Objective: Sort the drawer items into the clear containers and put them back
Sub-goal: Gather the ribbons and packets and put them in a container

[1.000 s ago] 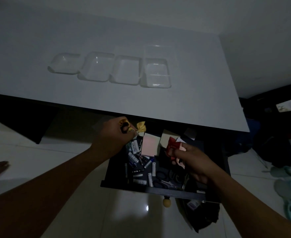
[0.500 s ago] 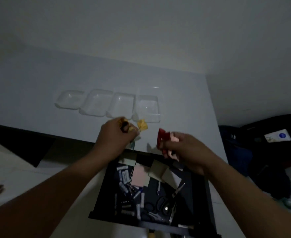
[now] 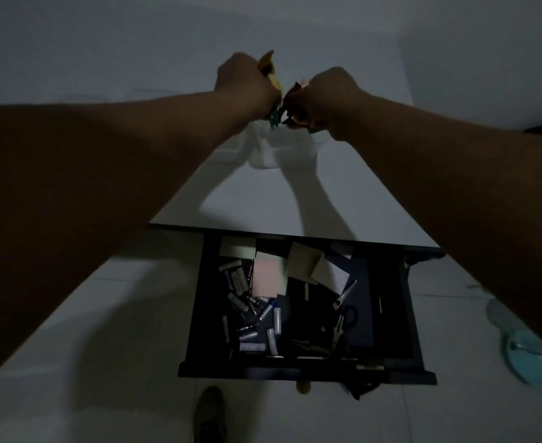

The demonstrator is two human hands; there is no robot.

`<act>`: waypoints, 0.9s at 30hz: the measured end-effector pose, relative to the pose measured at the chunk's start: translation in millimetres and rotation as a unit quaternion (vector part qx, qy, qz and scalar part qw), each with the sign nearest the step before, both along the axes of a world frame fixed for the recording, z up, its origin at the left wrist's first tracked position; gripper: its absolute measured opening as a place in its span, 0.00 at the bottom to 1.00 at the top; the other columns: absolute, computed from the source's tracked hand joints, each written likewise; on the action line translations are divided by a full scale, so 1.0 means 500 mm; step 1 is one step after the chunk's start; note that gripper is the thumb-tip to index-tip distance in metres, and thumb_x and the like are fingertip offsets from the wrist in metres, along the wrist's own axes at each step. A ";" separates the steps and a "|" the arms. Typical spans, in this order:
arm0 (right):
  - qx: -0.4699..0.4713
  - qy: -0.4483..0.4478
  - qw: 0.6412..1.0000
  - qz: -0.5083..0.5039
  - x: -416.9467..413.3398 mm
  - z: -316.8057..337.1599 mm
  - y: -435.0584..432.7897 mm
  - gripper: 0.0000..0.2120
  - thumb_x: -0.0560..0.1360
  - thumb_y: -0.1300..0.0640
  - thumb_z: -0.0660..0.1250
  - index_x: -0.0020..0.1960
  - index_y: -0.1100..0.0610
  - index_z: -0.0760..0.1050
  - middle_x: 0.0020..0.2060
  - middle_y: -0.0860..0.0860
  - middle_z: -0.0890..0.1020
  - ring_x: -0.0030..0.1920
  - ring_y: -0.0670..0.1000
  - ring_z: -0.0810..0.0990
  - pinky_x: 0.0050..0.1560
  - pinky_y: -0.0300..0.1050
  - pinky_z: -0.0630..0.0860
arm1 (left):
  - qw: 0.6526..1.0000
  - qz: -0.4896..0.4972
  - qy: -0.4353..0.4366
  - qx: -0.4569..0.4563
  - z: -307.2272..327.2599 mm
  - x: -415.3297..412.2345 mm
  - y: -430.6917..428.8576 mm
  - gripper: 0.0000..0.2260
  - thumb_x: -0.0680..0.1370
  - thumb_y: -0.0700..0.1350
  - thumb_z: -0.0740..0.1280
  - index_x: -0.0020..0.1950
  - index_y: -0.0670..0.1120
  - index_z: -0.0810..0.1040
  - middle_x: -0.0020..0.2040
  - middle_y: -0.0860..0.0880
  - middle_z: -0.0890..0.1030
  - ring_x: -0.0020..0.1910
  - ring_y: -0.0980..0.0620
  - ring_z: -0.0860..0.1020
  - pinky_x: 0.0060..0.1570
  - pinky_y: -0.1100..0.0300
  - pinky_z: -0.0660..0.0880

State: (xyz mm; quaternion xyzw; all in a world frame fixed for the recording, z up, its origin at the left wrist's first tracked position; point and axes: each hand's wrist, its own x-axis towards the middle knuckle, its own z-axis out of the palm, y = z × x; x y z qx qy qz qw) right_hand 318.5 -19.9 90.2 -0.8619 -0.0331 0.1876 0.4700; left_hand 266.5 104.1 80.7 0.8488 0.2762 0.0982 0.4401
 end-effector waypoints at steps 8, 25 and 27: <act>-0.005 0.046 0.998 0.043 -0.014 0.001 0.009 0.06 0.73 0.62 0.75 0.42 0.64 0.80 0.45 0.62 0.85 0.45 0.58 0.87 0.54 0.52 0.83 | 0.996 -0.050 0.066 0.030 0.019 0.009 -0.003 0.12 0.73 0.39 0.72 0.57 0.42 0.82 0.52 0.42 0.84 0.48 0.45 0.84 0.52 0.48 0.83; 0.058 -0.049 0.994 0.079 -0.111 0.032 -0.106 0.24 0.73 0.67 0.66 0.68 0.57 0.73 0.56 0.58 0.80 0.54 0.55 0.83 0.55 0.55 0.83 | 0.991 -0.111 -0.076 -0.004 0.026 -0.126 -0.064 0.21 0.74 0.37 0.71 0.66 0.49 0.79 0.63 0.50 0.80 0.61 0.56 0.78 0.59 0.61 0.79; 0.097 -0.052 0.991 0.075 -0.130 0.033 -0.135 0.21 0.72 0.67 0.67 0.65 0.58 0.76 0.56 0.57 0.81 0.55 0.56 0.84 0.55 0.56 0.83 | 0.987 -0.124 -0.097 -0.015 0.027 -0.164 -0.081 0.20 0.72 0.39 0.73 0.64 0.49 0.81 0.61 0.52 0.81 0.59 0.58 0.79 0.57 0.65 0.78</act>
